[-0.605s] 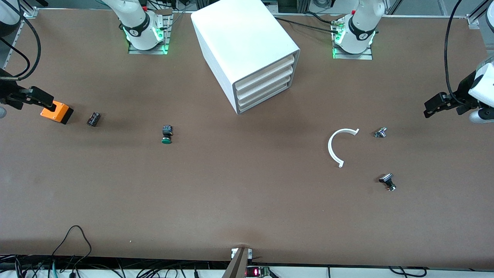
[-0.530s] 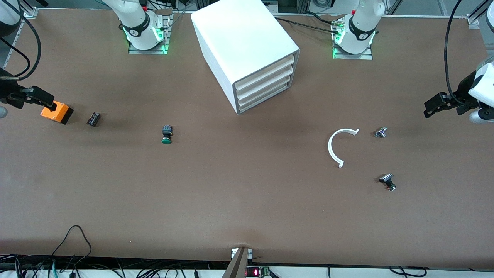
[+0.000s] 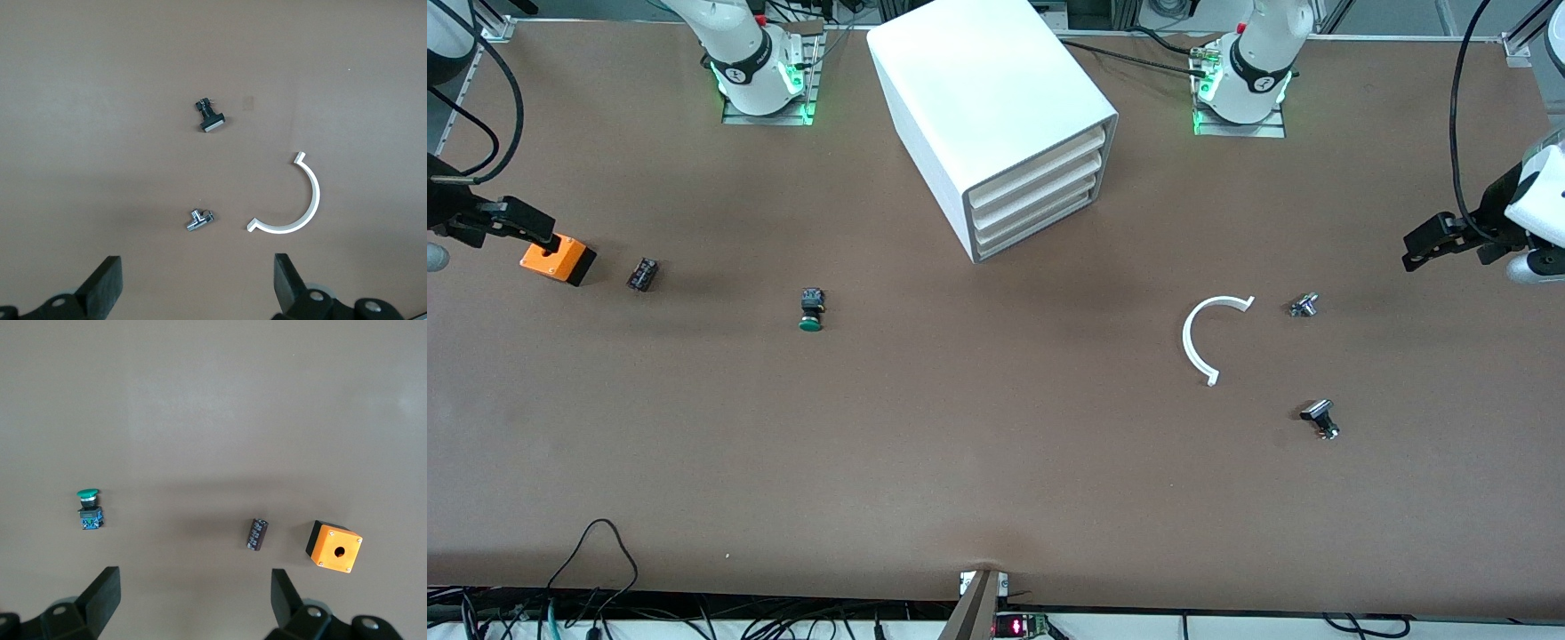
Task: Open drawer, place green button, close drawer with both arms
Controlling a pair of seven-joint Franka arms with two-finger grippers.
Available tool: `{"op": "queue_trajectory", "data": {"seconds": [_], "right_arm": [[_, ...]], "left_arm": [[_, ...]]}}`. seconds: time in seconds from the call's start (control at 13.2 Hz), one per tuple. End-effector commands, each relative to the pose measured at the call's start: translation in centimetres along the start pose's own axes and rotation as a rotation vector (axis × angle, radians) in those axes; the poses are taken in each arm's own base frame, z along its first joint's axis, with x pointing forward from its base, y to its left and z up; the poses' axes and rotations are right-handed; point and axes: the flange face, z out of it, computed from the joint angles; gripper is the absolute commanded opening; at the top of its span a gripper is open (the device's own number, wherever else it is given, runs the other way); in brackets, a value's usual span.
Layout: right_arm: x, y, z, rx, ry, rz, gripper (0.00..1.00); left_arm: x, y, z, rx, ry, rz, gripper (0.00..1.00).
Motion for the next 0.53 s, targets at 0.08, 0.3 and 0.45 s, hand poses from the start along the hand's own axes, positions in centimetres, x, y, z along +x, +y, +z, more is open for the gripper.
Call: {"op": "queue_trajectory", "data": {"seconds": [0.08,0.3,0.45], "right_arm": [[-1.4,0.0,0.2,0.021,-0.004,0.013,1.0],[-1.8,0.0,0.3,0.023,0.01,0.012,1.0],[-2.6,-0.1,1.1,0.025,0.032,0.012,1.0]], "left_arm": [[-0.3,-0.1,-0.8,0.022,0.008,0.007,1.0],[-0.3,-0.1,-0.8,0.022,0.005,0.006,1.0],[-0.4,-0.1,-0.7,0.023,-0.004,0.006,1.0]]}}
